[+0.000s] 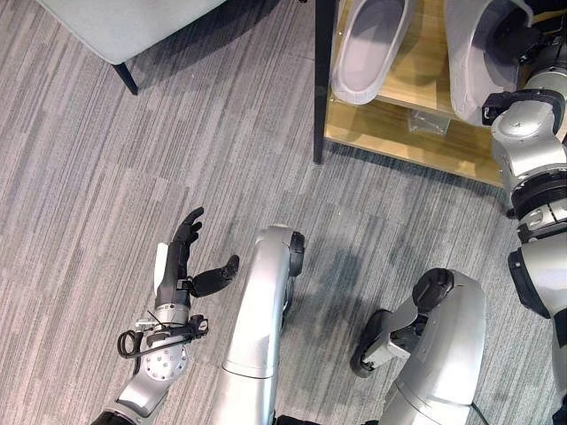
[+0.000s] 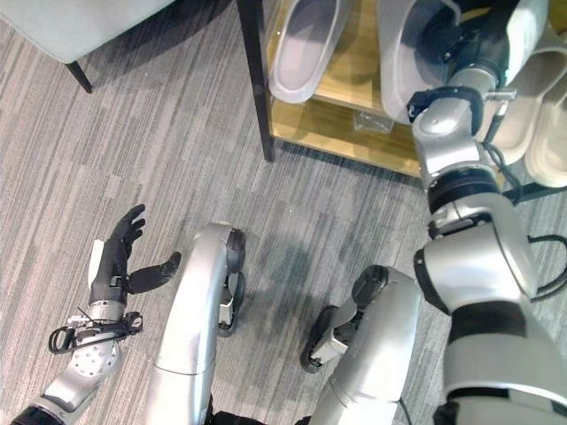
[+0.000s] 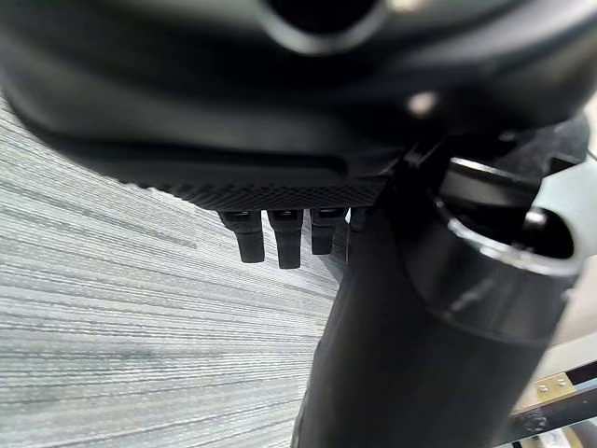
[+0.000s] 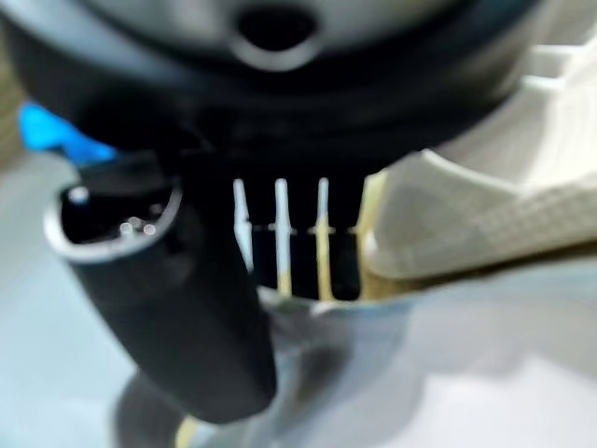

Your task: Arrange the slippers neatly on the shoe rack.

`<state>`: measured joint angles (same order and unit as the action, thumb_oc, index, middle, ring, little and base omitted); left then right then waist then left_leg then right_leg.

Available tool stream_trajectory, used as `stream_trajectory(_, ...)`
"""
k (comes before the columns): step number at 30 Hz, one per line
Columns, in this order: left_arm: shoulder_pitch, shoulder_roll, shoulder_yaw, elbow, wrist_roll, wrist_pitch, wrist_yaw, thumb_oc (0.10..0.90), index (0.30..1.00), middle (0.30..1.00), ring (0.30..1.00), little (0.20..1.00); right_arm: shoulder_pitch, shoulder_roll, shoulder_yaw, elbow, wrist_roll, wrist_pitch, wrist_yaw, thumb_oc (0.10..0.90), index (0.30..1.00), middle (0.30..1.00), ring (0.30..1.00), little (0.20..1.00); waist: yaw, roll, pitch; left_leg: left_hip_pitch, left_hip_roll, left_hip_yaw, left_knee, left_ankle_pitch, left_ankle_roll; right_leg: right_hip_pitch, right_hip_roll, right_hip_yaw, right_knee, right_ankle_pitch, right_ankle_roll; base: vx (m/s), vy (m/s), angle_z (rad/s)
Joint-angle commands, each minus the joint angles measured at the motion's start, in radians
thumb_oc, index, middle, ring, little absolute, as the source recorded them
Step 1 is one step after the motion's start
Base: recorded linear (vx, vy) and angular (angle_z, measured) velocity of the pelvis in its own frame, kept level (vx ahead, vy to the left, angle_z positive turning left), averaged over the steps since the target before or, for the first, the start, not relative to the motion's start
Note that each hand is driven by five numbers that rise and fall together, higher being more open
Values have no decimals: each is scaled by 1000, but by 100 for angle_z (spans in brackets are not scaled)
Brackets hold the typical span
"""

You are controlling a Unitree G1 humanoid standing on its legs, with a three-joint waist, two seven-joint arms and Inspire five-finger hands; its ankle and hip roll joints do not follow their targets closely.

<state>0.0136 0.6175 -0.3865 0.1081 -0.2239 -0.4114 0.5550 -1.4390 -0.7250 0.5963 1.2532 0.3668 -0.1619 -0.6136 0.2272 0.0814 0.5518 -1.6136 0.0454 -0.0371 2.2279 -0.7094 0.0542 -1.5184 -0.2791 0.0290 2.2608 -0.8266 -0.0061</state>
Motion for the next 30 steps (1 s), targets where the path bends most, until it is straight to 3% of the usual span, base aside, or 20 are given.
stream_trajectory(1,-28,78,-16,-145,-18,-104,-57,800,900,900,900,900,-228,-23,74,13,5,-67,15,800,900,900,900,900,29,-23,-32,44,-5,-101,38,-132,-22,-34,-13,60,-11,46,-12,-2,15,4)
stream_trajectory(7,-23,132,-41,-190,-24,-78,-124,800,900,900,900,900,-219,-4,77,69,17,-57,48,800,900,900,900,900,21,-23,-32,44,-5,-104,42,-136,-30,-20,-18,65,-5,47,-16,0,0,0)
stream_trajectory(16,15,111,-20,-142,-72,-62,-138,800,900,900,900,900,-178,9,57,73,51,-65,46,800,900,900,900,900,6,-24,-32,44,-2,-101,40,-127,-42,-20,-17,71,12,44,-32,-24,5,0)
stream_trajectory(24,-10,136,-87,-100,-85,-26,-240,800,900,900,900,900,-48,21,-48,-116,123,-131,42,800,900,900,900,900,-21,-26,-32,44,7,-104,36,-117,-50,-22,-16,68,5,44,-42,-24,3,-1)
stream_trajectory(26,-170,42,-122,30,-96,-6,-185,800,900,900,900,900,-2,55,-114,-221,222,-168,64,800,900,900,900,900,-53,-41,-32,44,14,-100,36,-114,-53,-27,-16,65,11,40,-44,-35,-13,-3)
stream_trajectory(30,-143,36,-97,31,-94,-2,-172,800,900,900,900,900,41,15,-130,-342,231,-201,62,800,900,900,900,900,-54,-43,-32,44,15,-102,36,-110,-54,-32,-17,68,19,36,-44,-36,-13,-1)
